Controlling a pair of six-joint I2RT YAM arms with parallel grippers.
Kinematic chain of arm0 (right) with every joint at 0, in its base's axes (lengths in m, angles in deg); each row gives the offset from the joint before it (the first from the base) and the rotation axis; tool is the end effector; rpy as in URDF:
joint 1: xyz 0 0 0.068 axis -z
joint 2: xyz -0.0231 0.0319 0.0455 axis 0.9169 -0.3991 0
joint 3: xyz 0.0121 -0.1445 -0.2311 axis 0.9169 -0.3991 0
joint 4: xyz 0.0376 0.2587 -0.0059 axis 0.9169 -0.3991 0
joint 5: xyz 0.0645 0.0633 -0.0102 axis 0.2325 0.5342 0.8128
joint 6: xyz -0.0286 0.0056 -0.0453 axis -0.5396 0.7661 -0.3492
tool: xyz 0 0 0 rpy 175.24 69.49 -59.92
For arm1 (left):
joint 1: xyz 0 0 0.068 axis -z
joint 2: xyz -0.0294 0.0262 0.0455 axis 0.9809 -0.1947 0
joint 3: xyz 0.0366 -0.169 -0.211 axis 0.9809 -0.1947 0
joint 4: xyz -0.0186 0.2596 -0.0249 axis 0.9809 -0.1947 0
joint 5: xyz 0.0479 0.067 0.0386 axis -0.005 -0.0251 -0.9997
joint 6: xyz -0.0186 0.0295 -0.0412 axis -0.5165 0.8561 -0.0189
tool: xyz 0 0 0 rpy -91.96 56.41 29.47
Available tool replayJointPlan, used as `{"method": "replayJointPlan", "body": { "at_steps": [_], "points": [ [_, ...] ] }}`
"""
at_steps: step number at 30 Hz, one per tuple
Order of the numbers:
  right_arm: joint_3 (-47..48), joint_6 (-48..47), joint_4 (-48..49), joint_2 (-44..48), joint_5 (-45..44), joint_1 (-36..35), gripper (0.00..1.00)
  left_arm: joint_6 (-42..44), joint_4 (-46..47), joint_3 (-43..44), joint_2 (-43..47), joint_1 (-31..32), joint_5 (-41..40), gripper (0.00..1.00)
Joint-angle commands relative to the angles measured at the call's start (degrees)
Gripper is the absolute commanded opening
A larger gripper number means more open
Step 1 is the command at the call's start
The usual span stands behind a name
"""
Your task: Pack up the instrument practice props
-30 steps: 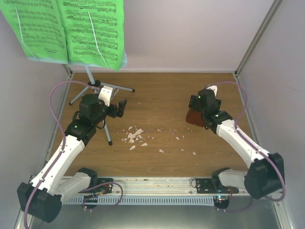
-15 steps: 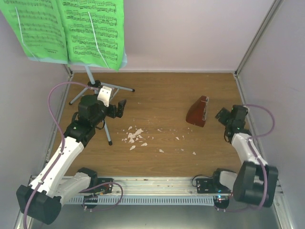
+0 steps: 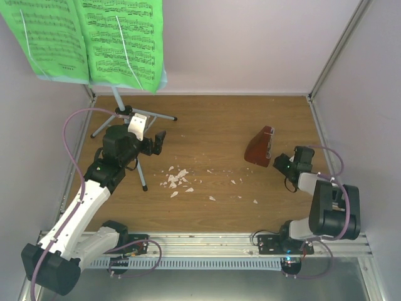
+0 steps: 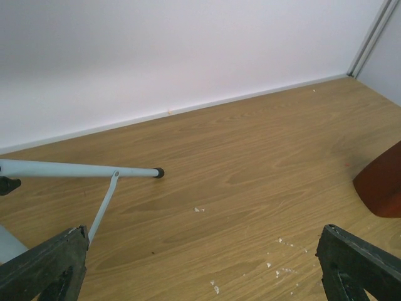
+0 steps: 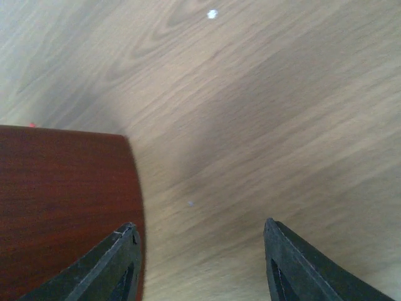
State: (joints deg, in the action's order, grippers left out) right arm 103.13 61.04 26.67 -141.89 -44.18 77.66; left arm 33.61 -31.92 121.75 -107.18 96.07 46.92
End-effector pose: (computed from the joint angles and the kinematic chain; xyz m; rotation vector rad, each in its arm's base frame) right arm 0.2407 -0.0419 0.1309 0.8417 2.2713 0.3640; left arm 0.2074 -0.0676 0.3311 0.3255 1.8808 -0.2922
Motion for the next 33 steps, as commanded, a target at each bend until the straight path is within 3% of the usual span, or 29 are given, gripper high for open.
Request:
{"method": "replayJointPlan", "body": {
  "at_steps": [1,5,10,20,26,33],
  "points": [
    [-0.05,-0.64,4.99,-1.10,4.20,-2.34,0.55,-0.28,3.37,-0.56,0.68,-0.25,-0.68,0.99],
    [1.49,-1.46,5.56,-1.85,3.91,-6.35,0.51,-0.27,3.32,-0.56,0.69,-0.25,-0.78,0.99],
    [3.53,-1.02,6.95,-4.03,5.74,-10.26,0.37,-0.19,3.36,-0.56,0.62,-0.30,-0.94,0.99],
    [5.88,0.48,9.02,-6.81,6.32,-16.59,0.38,-0.29,3.34,-0.73,0.41,-0.34,-1.56,0.99],
    [4.79,-2.09,4.57,1.82,1.97,-16.62,0.48,-11.15,1.02,0.18,2.25,-1.08,0.56,0.99],
    [3.53,-9.23,-3.71,18.23,-1.61,-16.38,0.71,-22.89,6.70,-11.04,8.84,-11.51,7.43,0.99]
  ]
}}
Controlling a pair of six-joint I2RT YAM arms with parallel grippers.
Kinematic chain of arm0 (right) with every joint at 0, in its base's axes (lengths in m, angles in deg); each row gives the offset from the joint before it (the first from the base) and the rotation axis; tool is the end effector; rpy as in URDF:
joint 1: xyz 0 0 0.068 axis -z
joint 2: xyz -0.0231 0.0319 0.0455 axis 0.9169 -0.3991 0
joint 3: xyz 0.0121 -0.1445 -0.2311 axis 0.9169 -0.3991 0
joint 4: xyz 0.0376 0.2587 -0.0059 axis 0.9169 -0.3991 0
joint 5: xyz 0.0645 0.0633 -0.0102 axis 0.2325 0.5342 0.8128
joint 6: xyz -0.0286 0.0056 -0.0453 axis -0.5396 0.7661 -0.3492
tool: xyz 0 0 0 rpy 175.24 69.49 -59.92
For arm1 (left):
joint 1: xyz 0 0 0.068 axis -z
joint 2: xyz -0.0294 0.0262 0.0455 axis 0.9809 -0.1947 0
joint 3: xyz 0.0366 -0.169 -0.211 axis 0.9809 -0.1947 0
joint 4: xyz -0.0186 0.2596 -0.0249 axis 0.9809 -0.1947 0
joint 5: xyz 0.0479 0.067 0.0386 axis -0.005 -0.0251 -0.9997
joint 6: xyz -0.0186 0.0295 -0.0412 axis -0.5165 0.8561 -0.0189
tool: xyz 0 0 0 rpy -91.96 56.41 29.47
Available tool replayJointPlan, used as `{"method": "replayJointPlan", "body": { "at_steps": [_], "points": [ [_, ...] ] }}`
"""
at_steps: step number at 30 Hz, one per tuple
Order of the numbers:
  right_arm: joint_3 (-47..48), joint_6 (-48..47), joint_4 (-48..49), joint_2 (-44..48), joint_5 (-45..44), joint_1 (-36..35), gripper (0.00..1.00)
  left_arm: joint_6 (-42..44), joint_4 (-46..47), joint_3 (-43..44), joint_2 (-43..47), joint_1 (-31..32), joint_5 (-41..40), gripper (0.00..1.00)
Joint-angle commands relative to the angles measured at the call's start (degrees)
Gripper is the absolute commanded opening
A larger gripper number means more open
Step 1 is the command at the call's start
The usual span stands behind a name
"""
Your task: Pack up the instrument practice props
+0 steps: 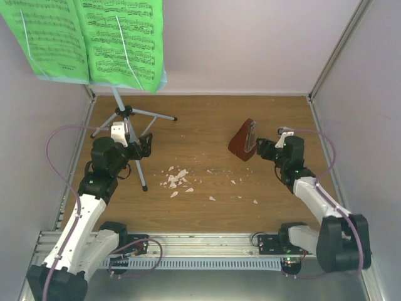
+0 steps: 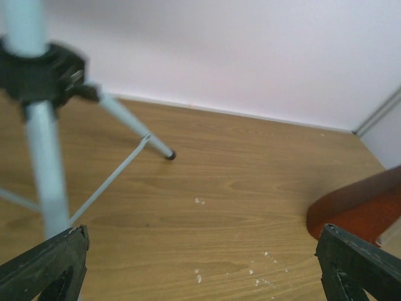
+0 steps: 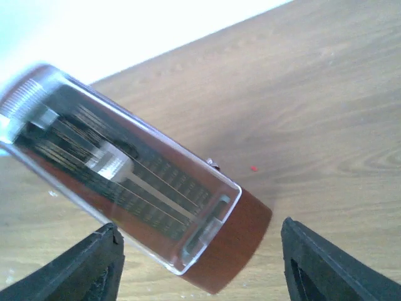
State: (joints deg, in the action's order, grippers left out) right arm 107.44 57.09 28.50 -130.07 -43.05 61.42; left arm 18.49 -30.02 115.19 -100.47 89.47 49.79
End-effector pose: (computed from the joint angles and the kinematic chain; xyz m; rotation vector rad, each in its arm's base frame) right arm 0.2490 0.0284 0.2034 0.3343 2.1015 0.5413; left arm 0.1909 -0.0408 0.3160 0.0029 1.8846 -0.4433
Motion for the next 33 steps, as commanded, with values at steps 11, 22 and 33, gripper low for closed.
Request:
{"method": "replayJointPlan", "body": {
  "at_steps": [11,22,33],
  "points": [
    [-4.25,-8.80,-10.06,22.93,1.01,-0.15,0.85,-3.41,9.36,-6.96,-3.66,-13.20,2.19,0.80],
    [-5.28,-9.25,-10.67,24.40,1.18,-0.19,0.85,0.15,15.50,-6.16,-13.54,-13.29,2.82,0.59],
    [-6.28,-9.61,-11.27,27.14,-0.68,-0.14,0.87,4.81,21.06,-7.02,-18.19,-13.25,4.78,0.15]
  ]
}}
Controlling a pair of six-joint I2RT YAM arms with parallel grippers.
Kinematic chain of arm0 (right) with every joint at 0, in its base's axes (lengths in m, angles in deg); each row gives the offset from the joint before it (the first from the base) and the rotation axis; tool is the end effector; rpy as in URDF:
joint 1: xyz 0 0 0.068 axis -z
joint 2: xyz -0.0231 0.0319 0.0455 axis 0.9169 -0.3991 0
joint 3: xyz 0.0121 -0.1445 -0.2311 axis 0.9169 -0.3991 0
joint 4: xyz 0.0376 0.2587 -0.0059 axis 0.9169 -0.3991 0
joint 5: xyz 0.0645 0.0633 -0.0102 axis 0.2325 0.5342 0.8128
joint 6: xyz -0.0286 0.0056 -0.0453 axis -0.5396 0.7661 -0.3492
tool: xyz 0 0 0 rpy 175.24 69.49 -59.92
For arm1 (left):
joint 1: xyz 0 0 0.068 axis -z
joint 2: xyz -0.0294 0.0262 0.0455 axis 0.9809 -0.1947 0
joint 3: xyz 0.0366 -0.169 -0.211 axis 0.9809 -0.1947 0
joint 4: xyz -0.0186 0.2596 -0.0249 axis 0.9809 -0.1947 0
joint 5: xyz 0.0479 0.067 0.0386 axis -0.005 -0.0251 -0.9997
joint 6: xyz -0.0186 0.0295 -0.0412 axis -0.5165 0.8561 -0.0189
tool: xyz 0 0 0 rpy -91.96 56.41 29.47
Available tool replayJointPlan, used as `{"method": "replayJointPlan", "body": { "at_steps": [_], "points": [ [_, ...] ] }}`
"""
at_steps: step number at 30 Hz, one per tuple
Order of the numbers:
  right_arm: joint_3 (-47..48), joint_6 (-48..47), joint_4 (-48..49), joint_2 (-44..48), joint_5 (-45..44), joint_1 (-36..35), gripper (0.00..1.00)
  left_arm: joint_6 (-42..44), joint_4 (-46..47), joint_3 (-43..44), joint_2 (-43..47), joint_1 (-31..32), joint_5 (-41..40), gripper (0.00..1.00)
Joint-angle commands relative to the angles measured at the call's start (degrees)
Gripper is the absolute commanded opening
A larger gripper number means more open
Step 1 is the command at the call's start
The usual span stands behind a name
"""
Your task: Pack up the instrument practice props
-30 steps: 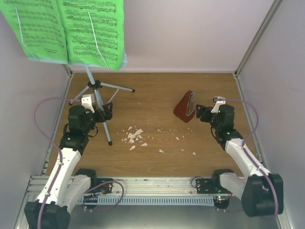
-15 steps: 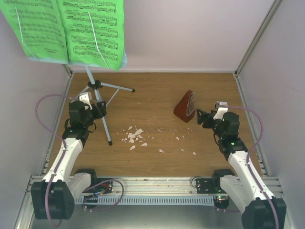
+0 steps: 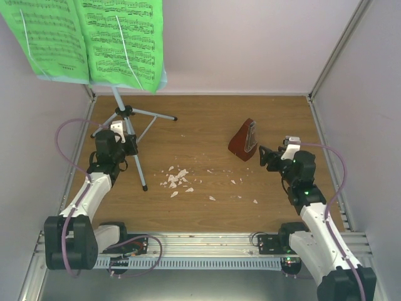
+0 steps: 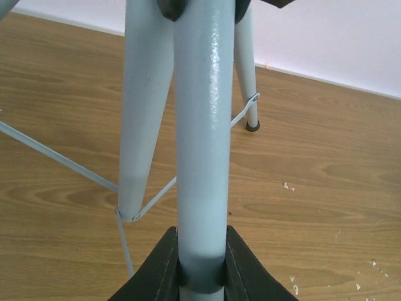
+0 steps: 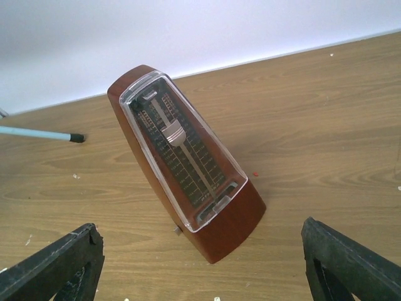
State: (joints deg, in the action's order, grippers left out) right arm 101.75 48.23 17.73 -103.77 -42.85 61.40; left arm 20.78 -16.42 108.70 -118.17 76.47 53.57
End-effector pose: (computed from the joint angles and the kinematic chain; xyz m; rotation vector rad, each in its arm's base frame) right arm 0.1790 0.0224 0.2406 0.1325 1.9362 0.4675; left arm 0.2492 0.0030 0.2370 -0.1652 2.0473 -0.3257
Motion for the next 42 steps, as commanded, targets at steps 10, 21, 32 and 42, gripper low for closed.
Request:
{"method": "replayJointPlan", "body": {
  "at_steps": [10,21,32,42],
  "points": [
    [-0.47,-3.52,-0.18,4.87,-0.44,-0.17,0.95,4.55,11.46,-2.39,-1.25,3.95,4.97,0.00],
    [-0.38,-3.57,0.27,4.87,1.99,-0.14,0.97,-6.73,13.93,-3.98,-1.06,19.86,-4.08,0.00],
    [0.69,-3.35,-1.14,5.79,1.77,-0.20,0.98,-18.14,19.26,-1.43,-5.02,40.18,-19.60,0.00],
    [0.61,-3.21,-1.63,5.93,1.60,-0.22,0.98,-22.16,19.60,5.28,-13.79,50.50,-26.66,0.00]
  ]
}}
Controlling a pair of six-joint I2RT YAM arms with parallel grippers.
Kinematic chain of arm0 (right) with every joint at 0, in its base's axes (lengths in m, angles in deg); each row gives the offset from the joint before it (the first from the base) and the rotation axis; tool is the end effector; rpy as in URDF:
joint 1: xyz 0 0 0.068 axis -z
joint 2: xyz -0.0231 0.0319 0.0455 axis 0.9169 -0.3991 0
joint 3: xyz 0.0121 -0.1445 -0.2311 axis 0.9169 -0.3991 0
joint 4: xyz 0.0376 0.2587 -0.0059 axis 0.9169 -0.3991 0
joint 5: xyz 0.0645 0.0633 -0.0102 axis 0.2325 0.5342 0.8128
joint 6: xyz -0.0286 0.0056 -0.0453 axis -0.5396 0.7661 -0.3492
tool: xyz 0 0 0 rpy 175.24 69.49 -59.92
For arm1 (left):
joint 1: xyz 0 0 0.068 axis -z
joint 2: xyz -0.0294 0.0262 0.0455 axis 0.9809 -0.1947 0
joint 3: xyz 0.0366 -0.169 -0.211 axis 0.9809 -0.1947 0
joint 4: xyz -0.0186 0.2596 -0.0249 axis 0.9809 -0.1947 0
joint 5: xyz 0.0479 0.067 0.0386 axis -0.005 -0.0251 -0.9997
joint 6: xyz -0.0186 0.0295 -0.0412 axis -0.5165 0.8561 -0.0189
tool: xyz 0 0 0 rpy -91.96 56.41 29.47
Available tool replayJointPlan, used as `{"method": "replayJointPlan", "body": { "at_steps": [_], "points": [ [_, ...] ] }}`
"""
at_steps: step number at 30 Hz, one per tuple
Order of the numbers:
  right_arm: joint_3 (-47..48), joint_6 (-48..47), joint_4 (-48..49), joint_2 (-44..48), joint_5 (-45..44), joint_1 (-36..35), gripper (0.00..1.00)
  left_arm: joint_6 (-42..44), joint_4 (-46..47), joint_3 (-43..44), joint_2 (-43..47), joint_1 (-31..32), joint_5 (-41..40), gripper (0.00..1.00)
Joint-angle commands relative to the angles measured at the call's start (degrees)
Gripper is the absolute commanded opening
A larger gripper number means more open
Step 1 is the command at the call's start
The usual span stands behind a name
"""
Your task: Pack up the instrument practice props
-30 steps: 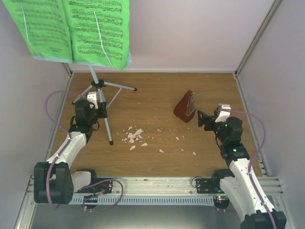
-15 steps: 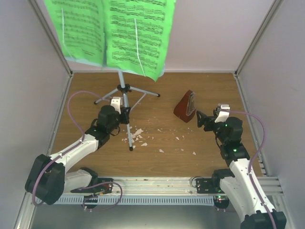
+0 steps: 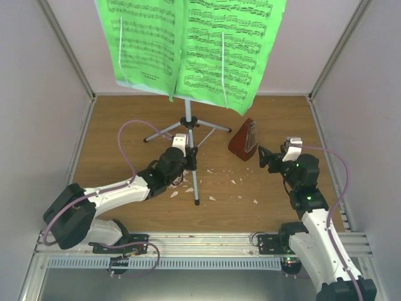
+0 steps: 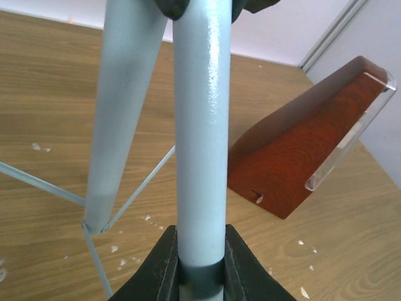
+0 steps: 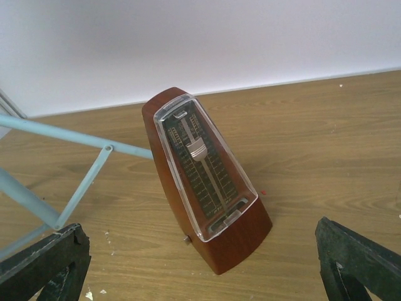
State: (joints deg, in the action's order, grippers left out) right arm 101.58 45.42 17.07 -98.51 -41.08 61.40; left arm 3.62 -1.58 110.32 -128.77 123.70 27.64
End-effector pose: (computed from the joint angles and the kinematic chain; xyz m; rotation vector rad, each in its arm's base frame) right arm 0.1661 0.0223 0.2526 0.0496 1.8600 0.4671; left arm 0.2088 -0.1956 0.2265 0.0686 1.9845 -0.6271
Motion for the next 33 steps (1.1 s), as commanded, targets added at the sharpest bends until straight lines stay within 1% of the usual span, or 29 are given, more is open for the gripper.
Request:
{"method": "replayJointPlan", "body": {
  "at_steps": [1,5,10,11,12,14,17,20,23,24,27,29,30,31,33],
  "points": [
    [0.86,-0.47,-1.13,0.73,-0.40,-0.20,0.99,-5.09,4.64,4.36,-4.02,3.87,-0.93,0.00],
    [0.83,-0.63,-1.08,0.81,0.49,-0.19,0.99,-5.44,4.75,5.82,-5.99,5.53,-1.19,0.00],
    [1.04,-0.80,-0.40,0.02,2.72,-0.19,1.00,-5.07,4.89,5.61,-6.05,5.69,-0.80,0.00],
    [1.04,-0.76,-0.24,-0.07,2.94,-0.17,1.00,-4.93,4.84,5.33,-5.75,5.62,-0.86,0.03],
    [1.11,-0.75,-0.23,-0.02,3.02,-0.16,1.00,-4.75,4.92,5.00,-5.38,5.61,-0.93,0.08],
    [1.29,-0.55,-0.10,0.01,2.94,-0.20,1.00,-4.39,5.04,4.37,-4.36,5.61,-1.08,0.24],
    [1.90,0.82,-0.07,-0.09,2.15,-0.23,1.00,-2.59,4.36,3.76,-2.64,5.45,-1.10,0.50],
    [3.87,5.35,-1.75,-0.25,-2.92,-0.14,1.00,-0.87,0.40,3.56,0.03,5.23,-2.74,0.74],
    [8.06,5.85,-3.72,-1.32,-4.54,0.06,1.00,-0.23,-3.24,1.85,6.10,4.38,-5.19,0.93],
    [9.99,5.74,-4.96,-2.09,-4.84,0.17,1.00,-0.12,-4.46,0.90,8.54,3.87,-5.79,0.98],
    [16.83,4.95,-8.83,-5.05,-4.31,0.62,1.00,0.65,-9.14,-1.13,17.25,1.20,-5.76,0.99],
    [22.06,4.93,-11.10,-6.60,-2.70,0.94,1.00,2.07,-12.76,-0.74,22.94,-1.37,-2.23,0.99],
    [24.92,5.37,-12.33,-7.11,-1.50,1.33,1.00,3.14,-14.84,0.52,25.24,-3.64,1.73,0.99],
    [28.61,6.50,-14.23,-8.18,-0.13,2.12,1.00,4.46,-16.82,2.47,26.46,-6.21,8.41,0.99],
    [36.60,7.50,-17.41,-10.27,3.18,3.47,1.00,7.18,-22.78,10.04,25.73,-12.03,23.74,0.99]
  ]
}}
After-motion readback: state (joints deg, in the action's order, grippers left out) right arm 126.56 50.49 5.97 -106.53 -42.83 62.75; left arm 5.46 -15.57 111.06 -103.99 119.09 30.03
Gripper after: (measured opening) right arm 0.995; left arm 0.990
